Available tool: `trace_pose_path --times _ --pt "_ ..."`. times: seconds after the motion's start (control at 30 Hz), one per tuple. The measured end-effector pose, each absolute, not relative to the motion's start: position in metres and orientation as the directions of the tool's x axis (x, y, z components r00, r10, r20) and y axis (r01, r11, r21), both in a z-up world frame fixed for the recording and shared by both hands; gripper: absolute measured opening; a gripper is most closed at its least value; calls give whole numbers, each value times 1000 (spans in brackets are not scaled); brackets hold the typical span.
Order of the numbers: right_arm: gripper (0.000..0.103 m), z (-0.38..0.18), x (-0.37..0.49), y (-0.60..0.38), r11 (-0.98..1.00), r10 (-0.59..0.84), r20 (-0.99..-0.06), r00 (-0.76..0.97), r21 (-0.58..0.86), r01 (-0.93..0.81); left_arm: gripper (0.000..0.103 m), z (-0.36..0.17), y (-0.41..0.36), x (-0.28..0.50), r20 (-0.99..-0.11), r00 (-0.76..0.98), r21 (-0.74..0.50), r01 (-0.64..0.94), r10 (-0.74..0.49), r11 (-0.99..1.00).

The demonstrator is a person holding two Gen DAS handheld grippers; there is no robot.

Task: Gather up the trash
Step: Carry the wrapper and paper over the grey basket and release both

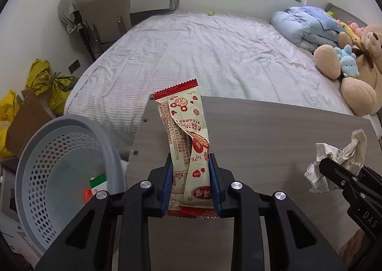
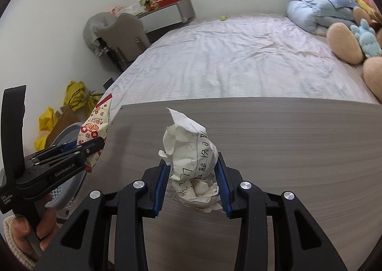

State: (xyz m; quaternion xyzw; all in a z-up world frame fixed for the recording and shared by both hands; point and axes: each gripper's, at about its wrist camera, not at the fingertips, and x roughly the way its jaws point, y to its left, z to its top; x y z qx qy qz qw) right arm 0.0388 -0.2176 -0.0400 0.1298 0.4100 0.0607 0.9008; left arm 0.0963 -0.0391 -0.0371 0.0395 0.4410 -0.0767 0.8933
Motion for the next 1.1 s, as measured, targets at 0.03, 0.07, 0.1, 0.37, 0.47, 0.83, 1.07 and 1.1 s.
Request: trace_pose_path --times 0.03,0.07,0.1,0.37,0.47,0.83,1.07,1.1 --pt "36 -38 42 -206 960 227 -724 652 280 -23 28 -36 -29 94 -791 605 4 158 -93 987" --pt "36 -37 45 -196 960 237 -724 648 278 -39 28 -36 -21 93 -789 608 5 146 -86 989" --pt "36 -36 48 -186 959 248 -725 643 277 -59 28 -35 -10 91 -788 611 3 133 -80 991" --pt "36 -26 73 -92 940 341 -725 598 251 -232 28 -43 75 77 -792 611 17 8 9 1000" --pt "36 -25 84 -55 922 380 -723 577 248 -296 28 -47 104 74 -797 603 26 -40 45 999" --pt "37 -28 108 39 858 468 -728 501 239 -454 32 -58 171 65 -818 566 14 -155 100 988" --pt "62 -31 111 58 850 474 -730 493 232 -474 52 -55 189 59 -812 574 0 -191 112 982" --pt "62 -30 110 58 850 475 -725 499 231 -474 55 -54 191 59 -809 576 0 -196 115 981"
